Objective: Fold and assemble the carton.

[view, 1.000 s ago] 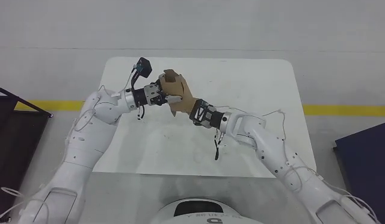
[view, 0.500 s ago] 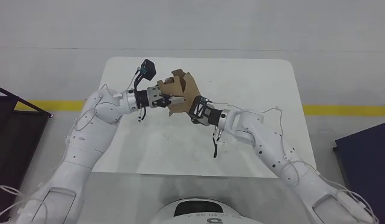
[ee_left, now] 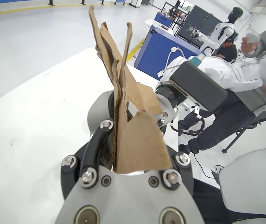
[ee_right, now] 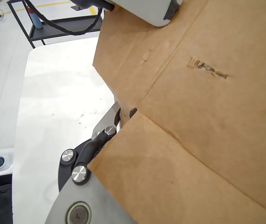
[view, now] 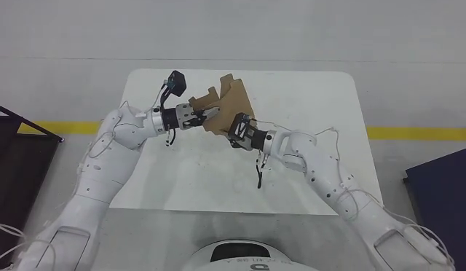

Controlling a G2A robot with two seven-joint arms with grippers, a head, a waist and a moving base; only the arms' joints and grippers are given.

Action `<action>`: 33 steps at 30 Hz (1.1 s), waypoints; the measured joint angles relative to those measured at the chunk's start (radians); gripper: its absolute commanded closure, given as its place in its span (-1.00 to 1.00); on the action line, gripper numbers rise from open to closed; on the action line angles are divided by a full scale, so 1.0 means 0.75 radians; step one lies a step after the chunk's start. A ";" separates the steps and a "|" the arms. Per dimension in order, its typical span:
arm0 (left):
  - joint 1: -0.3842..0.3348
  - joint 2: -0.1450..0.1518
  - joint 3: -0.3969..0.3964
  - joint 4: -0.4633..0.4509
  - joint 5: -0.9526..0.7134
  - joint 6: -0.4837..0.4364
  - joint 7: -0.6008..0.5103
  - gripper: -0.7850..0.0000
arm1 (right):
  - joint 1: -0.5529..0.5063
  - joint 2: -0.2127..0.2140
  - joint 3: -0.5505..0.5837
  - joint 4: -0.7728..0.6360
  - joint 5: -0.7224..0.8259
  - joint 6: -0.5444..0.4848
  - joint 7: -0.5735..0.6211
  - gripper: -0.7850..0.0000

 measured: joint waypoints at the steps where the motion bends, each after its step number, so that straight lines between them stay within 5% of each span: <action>1: 0.000 0.001 -0.001 -0.002 0.002 0.001 0.004 1.00 | 0.001 -0.001 0.001 0.003 0.003 -0.003 -0.003 1.00; 3: 0.001 0.003 -0.005 -0.007 0.012 0.008 0.020 1.00 | 0.002 -0.003 0.005 0.015 0.021 -0.023 -0.018 0.63; 4: 0.001 0.004 -0.007 -0.009 0.017 0.012 0.028 1.00 | 0.003 -0.003 0.007 0.022 0.031 -0.038 -0.029 0.63; 6: 0.004 0.005 -0.010 -0.011 0.026 0.019 0.046 1.00 | 0.007 -0.004 0.012 0.045 0.058 -0.084 -0.055 1.00; 9: 0.007 0.007 -0.008 -0.013 0.031 0.023 0.063 1.00 | 0.018 -0.005 0.017 0.082 0.082 -0.146 -0.087 1.00; 11: 0.008 0.008 -0.006 -0.013 0.033 0.026 0.070 -0.73 | 0.023 -0.007 0.018 0.095 0.081 -0.155 -0.089 1.00; 12: 0.009 0.009 -0.005 -0.012 0.033 0.031 0.073 -1.00 | 0.025 -0.008 0.017 0.099 0.079 -0.156 -0.091 1.00; 33: 0.062 0.040 -0.142 -0.040 0.013 0.113 0.217 -1.00 | -0.129 0.039 0.065 -0.167 -0.412 0.057 -0.161 1.00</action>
